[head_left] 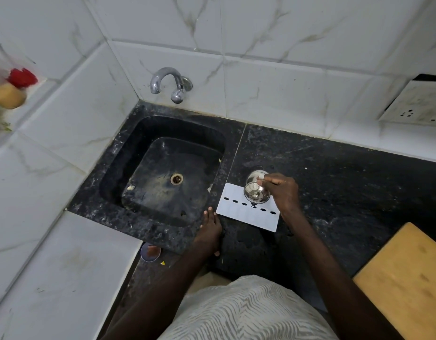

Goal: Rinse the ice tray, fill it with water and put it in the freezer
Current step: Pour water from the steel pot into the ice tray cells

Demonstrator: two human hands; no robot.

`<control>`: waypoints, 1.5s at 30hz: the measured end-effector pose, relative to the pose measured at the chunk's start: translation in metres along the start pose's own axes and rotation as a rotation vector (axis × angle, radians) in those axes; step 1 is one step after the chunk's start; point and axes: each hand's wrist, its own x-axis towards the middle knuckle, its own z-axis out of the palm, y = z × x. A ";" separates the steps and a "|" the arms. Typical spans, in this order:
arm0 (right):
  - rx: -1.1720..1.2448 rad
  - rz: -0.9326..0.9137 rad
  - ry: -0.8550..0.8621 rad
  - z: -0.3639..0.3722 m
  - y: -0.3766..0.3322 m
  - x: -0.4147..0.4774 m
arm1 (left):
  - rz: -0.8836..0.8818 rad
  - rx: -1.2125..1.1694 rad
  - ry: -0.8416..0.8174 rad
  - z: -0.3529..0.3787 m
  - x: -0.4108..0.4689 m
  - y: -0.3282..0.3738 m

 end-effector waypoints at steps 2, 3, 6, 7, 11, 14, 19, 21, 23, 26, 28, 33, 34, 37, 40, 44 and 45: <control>-0.005 0.019 0.013 0.001 0.002 0.003 | -0.001 0.001 0.005 0.001 0.000 0.000; -0.004 0.030 0.020 0.002 0.002 0.004 | 0.000 0.002 0.010 0.001 0.000 0.000; 0.000 0.062 0.035 0.004 0.003 0.003 | 0.002 -0.002 0.019 0.002 0.001 0.000; 0.007 0.066 0.036 0.005 0.003 0.003 | 0.001 -0.008 0.017 0.002 0.001 0.000; 0.048 0.076 0.031 0.009 -0.001 -0.002 | -0.002 -0.007 0.019 0.000 -0.001 0.001; 0.050 0.094 0.022 0.013 -0.001 -0.002 | -0.010 -0.005 0.015 -0.001 -0.002 0.002; 0.048 0.070 0.001 0.019 -0.004 -0.003 | -0.002 0.009 0.014 0.002 -0.001 0.000; 0.038 0.054 -0.020 0.021 -0.009 -0.004 | 0.001 0.020 0.024 0.003 -0.001 -0.001; 0.032 0.034 -0.032 0.023 -0.012 -0.004 | 0.005 0.020 0.028 0.004 -0.001 -0.001; 0.008 -0.003 -0.035 0.025 -0.013 -0.003 | 0.002 0.012 0.028 0.004 0.000 -0.001; -0.002 -0.020 -0.038 0.025 -0.012 -0.003 | -0.004 0.009 0.025 0.004 0.000 -0.001; 0.013 -0.005 -0.029 0.026 -0.012 0.000 | -0.013 -0.012 0.012 -0.001 -0.003 0.003; 0.023 0.005 -0.020 0.027 -0.012 0.001 | -0.013 -0.010 0.013 -0.001 -0.003 0.003; 0.057 0.049 0.001 0.029 -0.010 0.004 | -0.013 -0.007 0.008 -0.001 -0.002 0.003; 0.092 0.102 0.012 0.031 -0.010 0.007 | -0.014 -0.005 0.003 -0.001 -0.002 0.003; 0.100 0.073 -0.002 0.035 -0.012 0.005 | -0.017 -0.014 0.007 -0.001 -0.002 0.002; 0.095 0.061 -0.006 0.035 -0.012 0.005 | -0.018 -0.014 0.010 -0.001 -0.002 0.002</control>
